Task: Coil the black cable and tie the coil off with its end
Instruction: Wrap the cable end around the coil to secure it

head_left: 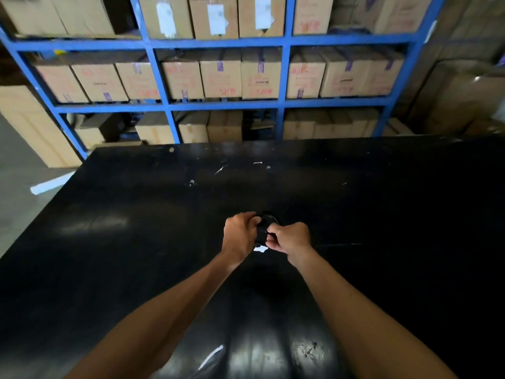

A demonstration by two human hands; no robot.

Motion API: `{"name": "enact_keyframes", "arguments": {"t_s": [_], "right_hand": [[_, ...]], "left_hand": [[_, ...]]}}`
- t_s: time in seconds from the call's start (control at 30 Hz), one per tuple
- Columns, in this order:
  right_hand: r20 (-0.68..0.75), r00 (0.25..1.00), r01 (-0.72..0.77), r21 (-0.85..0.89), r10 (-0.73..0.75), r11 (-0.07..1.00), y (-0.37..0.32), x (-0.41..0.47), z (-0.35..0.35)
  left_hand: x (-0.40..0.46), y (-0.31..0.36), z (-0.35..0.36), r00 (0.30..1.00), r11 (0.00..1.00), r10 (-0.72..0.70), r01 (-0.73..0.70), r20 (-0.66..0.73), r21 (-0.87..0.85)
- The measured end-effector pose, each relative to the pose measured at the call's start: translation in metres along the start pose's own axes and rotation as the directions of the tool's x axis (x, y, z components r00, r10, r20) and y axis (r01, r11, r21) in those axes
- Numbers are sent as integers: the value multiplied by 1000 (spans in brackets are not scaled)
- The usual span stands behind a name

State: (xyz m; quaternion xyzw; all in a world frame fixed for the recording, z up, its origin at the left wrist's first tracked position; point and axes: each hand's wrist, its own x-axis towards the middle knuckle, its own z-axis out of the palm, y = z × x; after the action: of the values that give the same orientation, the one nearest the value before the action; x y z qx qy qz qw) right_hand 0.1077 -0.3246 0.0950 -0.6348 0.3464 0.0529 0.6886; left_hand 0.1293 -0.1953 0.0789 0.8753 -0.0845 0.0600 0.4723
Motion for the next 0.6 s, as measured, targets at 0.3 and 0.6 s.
{"name": "enact_keyframes", "arguments": {"t_s": [0.3,0.6], "right_hand": [[53,994,-111,332,99,937,-30,-24,-16],[101,993,26,308,-60,951,-39,-31,-26]], "left_hand": [[0,38,1,988,928,-72,117,137,-354],[14,45,-8,951,807,-204,298,233,-510]]}}
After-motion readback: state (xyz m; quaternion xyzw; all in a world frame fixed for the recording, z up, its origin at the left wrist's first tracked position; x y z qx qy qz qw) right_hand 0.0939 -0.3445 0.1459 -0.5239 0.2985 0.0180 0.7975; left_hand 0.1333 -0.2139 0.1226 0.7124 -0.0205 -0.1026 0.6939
